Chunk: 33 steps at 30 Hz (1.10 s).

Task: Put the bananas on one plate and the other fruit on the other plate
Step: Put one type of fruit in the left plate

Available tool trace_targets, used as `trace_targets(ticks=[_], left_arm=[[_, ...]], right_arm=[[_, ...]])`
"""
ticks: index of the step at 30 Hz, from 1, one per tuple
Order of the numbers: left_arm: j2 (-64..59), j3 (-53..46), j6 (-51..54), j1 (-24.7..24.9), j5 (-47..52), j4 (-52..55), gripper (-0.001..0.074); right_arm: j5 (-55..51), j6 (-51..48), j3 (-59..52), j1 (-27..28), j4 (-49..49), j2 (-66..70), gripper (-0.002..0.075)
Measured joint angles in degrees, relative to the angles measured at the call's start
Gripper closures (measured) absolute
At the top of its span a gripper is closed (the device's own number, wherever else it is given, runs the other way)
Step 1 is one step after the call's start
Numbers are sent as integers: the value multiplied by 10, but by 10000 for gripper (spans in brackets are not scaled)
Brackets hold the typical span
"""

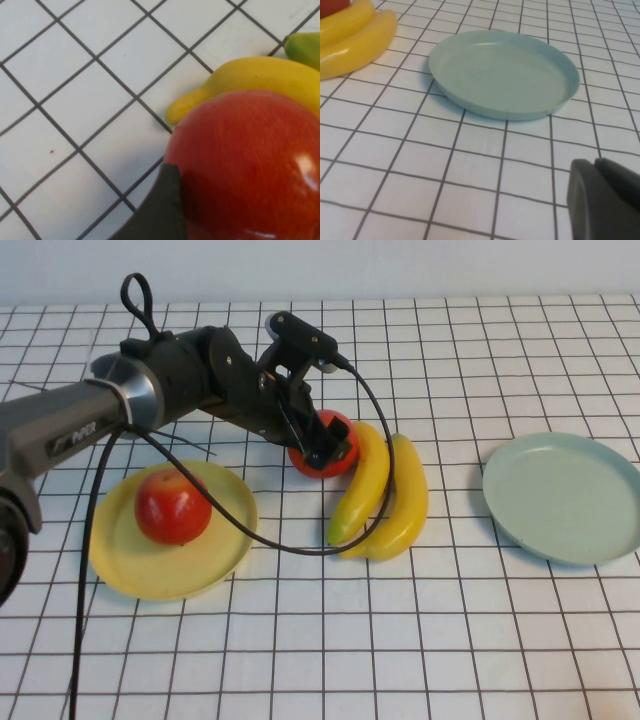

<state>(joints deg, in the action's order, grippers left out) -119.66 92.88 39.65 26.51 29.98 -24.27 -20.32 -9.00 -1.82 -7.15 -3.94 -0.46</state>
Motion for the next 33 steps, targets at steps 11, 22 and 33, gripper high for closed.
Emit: trace_targets(ticks=[11,22,33], left_arm=[[8,0,3,0,18,35,158],[123,0,-29,-14,135,77,158],[160,-46,-52,-88,346,78,158]], right_arm=[[0,0,0,0,0,0,741],[0,0,0,0,0,0,741],[0,0,0,0,0,0,741]])
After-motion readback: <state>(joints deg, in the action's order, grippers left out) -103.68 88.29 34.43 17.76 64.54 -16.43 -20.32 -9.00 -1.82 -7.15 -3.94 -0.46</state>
